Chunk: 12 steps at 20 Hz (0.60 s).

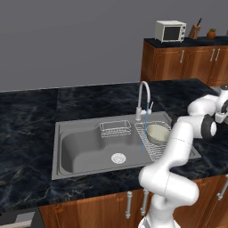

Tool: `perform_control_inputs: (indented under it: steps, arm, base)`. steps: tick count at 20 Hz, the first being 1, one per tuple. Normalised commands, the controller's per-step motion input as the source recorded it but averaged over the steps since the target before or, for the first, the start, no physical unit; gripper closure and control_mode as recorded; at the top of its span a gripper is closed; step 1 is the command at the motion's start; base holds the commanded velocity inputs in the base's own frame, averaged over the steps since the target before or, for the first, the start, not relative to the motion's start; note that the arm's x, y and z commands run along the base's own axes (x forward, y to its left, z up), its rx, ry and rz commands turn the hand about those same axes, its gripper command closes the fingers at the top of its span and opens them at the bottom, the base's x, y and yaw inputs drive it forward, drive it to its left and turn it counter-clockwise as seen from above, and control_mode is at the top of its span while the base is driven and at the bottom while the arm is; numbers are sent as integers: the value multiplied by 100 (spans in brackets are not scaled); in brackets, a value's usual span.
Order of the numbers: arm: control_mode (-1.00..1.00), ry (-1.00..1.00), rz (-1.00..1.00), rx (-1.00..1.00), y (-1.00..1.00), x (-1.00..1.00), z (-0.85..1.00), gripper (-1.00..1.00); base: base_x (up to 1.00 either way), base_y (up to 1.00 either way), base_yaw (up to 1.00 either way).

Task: Rinse each bowl for a few seconds and place them down in the sink or on the counter.

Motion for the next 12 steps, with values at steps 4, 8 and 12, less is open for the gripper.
perform_control_inputs:
  steps: [4,8,12]
  arm:
    - [-100,0,0,0,-27,14,-1,-100]
    - [-100,0,0,0,-12,18,-8,-100]
    - [-100,6,0,2,0,22,-9,100]
  base:
    - [0,0,0]
    - [0,0,0]
    - [0,0,0]
